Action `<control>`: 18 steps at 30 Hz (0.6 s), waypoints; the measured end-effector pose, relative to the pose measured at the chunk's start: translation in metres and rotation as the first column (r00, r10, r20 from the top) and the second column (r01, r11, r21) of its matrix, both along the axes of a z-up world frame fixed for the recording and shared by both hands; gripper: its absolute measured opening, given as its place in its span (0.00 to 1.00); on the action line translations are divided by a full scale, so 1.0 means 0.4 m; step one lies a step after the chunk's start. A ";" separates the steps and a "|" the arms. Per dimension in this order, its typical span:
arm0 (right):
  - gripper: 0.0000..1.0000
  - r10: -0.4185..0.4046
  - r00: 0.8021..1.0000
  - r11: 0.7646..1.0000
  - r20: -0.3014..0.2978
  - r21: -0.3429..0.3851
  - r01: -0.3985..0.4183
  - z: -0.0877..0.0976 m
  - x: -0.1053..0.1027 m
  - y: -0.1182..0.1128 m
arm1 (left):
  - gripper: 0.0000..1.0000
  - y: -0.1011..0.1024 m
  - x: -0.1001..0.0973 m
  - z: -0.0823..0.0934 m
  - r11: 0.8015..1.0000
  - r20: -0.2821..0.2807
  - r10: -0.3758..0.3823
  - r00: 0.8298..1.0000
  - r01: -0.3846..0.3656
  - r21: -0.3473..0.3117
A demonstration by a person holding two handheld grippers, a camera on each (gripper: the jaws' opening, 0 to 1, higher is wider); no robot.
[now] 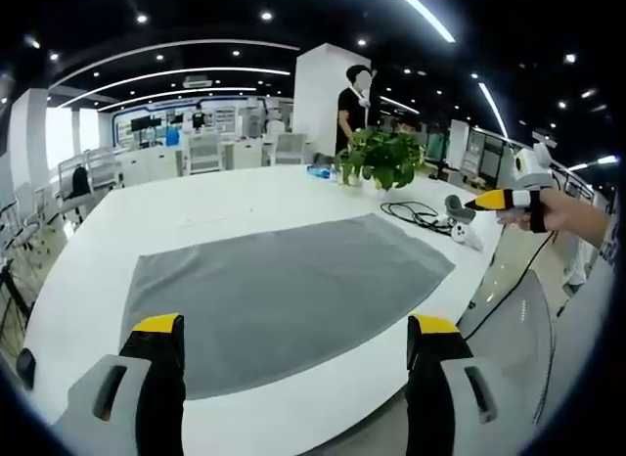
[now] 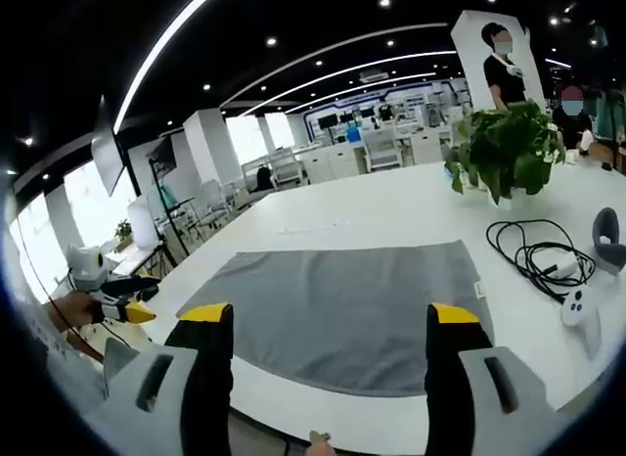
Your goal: Fold the towel on the table until its edges align and the towel forms a compact rectangular stack.
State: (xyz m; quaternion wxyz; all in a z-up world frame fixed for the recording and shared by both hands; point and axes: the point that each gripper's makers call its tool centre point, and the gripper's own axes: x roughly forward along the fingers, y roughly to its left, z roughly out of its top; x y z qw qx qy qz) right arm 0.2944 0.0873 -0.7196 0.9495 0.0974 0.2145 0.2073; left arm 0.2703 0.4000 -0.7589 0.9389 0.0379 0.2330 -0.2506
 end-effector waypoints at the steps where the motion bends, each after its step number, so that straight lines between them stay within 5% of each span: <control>1: 0.82 -0.001 1.000 1.000 -0.001 -0.001 0.001 0.000 0.000 -0.003 | 0.97 -0.004 0.002 0.000 1.000 -0.001 -0.002 1.000 0.002 0.000; 18: 0.81 0.014 1.000 1.000 -0.007 -0.007 -0.014 -0.002 0.011 -0.034 | 0.97 -0.046 -0.001 0.006 1.000 -0.003 -0.017 1.000 0.017 0.002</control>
